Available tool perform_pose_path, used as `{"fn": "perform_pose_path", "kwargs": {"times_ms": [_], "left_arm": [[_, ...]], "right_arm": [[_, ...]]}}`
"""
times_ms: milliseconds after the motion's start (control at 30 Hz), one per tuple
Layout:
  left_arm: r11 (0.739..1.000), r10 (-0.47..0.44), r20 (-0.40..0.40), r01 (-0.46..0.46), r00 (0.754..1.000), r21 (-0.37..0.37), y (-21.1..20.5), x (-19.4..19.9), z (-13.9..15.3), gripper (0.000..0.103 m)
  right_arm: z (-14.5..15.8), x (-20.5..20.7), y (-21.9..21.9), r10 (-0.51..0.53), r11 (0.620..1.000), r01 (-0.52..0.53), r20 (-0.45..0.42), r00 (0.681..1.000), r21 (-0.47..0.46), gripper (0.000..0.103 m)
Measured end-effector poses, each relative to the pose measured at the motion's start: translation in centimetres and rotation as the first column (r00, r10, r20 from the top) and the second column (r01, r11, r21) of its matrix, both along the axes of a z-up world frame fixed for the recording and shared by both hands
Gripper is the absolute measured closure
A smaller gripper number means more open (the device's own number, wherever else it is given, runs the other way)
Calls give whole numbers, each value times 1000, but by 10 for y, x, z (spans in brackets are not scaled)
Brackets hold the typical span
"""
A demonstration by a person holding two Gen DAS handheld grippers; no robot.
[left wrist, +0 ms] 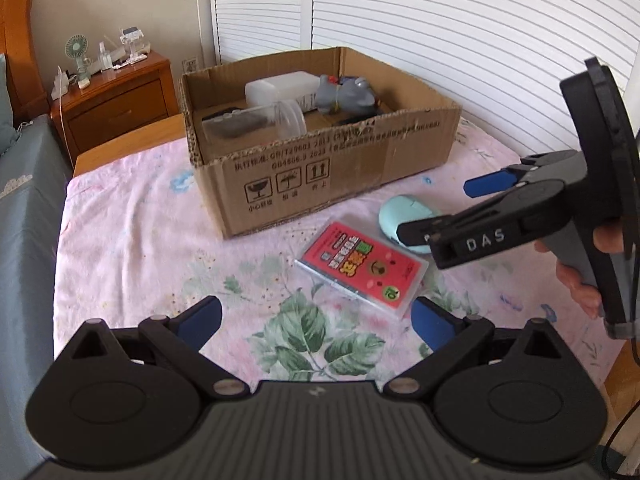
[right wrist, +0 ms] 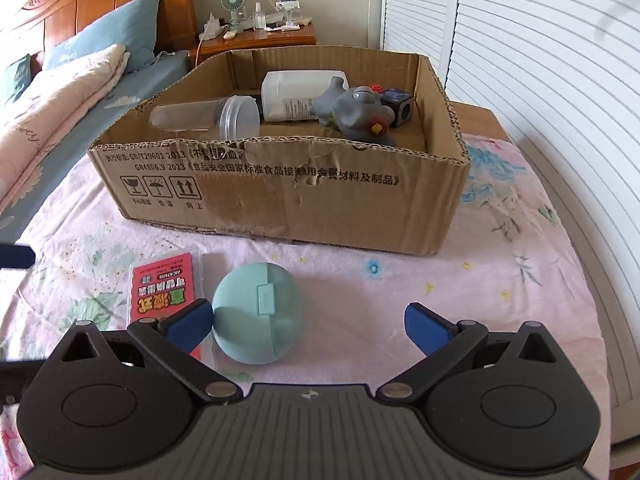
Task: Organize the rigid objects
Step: 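Move the left tool to the red card pack while the right tool approaches the mint-green case, then grasp the red card pack with the left tool while the right tool grasps the mint-green case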
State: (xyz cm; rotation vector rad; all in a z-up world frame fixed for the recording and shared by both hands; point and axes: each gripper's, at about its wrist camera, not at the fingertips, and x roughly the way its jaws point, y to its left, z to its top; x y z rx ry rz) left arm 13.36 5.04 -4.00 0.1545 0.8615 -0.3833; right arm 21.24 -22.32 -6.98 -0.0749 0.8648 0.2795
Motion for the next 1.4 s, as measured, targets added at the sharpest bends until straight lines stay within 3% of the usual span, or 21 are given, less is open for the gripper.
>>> {"fn": "perform_pose_path", "kwargs": {"times_ms": [267, 500, 767, 1167, 1400], "left_arm": [[998, -62, 8, 62, 998, 18, -7, 4, -7, 3], [985, -146, -11, 147, 989, 86, -26, 10, -20, 3], [971, -229, -98, 235, 968, 51, -33, 28, -35, 2], [952, -299, -78, 303, 951, 40, -48, 57, -37, 4], [954, -291, -105, 297, 951, 48, -48, 48, -34, 7]], "right_arm": [[-6, 5, -4, -15, 1000, 15, -19, 1000, 6, 0], [-11, 2, -23, -82, 994, 82, 6, 997, -67, 0], [-13, 0, -27, -67, 996, 68, 29, 997, -62, 0], [-14, -1, -31, -34, 998, 37, 44, 998, -56, 0], [-15, -1, -32, -34, 998, 36, 46, 998, -55, 0]]}}
